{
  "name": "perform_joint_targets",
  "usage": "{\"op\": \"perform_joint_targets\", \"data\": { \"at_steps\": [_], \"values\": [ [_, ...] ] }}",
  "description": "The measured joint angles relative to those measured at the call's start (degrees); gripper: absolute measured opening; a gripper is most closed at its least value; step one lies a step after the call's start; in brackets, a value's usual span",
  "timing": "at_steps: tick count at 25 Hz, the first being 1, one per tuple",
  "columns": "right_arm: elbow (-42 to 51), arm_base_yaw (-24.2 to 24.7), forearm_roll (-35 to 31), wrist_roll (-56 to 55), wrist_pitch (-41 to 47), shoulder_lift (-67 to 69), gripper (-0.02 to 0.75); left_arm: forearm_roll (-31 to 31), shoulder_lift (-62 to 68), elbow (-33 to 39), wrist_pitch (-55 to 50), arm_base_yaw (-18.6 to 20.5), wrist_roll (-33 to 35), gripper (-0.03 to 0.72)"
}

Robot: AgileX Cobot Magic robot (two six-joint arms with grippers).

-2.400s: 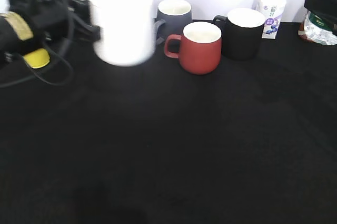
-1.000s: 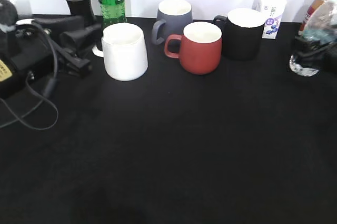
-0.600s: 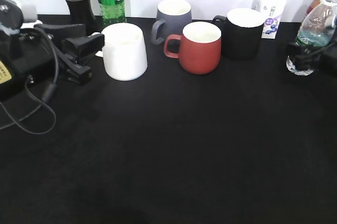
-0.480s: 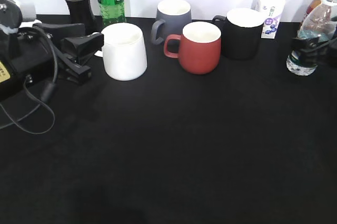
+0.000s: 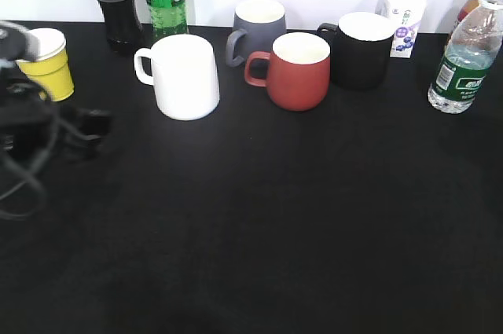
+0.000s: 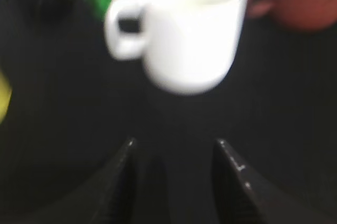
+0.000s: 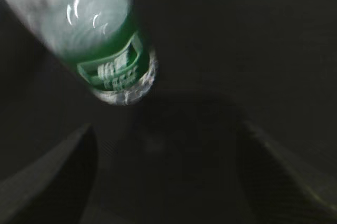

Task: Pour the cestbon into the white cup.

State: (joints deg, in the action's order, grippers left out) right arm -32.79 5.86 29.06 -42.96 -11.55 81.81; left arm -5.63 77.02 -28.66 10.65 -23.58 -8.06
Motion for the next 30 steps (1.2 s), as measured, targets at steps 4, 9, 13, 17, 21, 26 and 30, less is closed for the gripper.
{"op": "perform_joint_targets", "data": {
  "at_steps": [4,9,13,17,21,26,30],
  "values": [
    [-1.58,-11.24,-0.40,-3.16,14.10,-15.61,0.595,9.25,-11.81,-5.35,-26.38,-0.54,0.00,0.349],
    [-2.20,-24.07,-9.77,8.10,39.11,-43.51,0.594,9.88,-34.13,-9.94,-51.06,-0.54,2.06,0.349],
    [-2.31,-24.97,-29.06,24.88,68.80,-69.45,0.594,7.58,-57.61,-9.94,-67.35,-0.58,4.11,0.349],
    [-2.31,-24.97,-27.98,25.26,81.08,-81.98,0.594,6.84,-70.97,-6.29,-75.77,-0.58,4.11,0.349],
    [0.61,-24.97,-21.83,25.59,81.32,-82.30,0.594,5.31,-77.44,-3.12,-76.64,0.26,4.11,0.349],
    [3.58,-24.97,-19.32,26.75,73.39,-82.36,0.594,5.26,-77.44,-0.95,-71.76,0.26,4.11,0.349],
    [3.71,-24.97,-21.11,29.03,72.51,-82.36,0.594,5.26,-77.44,-0.95,-71.75,0.26,4.11,0.349]
  ]
}}
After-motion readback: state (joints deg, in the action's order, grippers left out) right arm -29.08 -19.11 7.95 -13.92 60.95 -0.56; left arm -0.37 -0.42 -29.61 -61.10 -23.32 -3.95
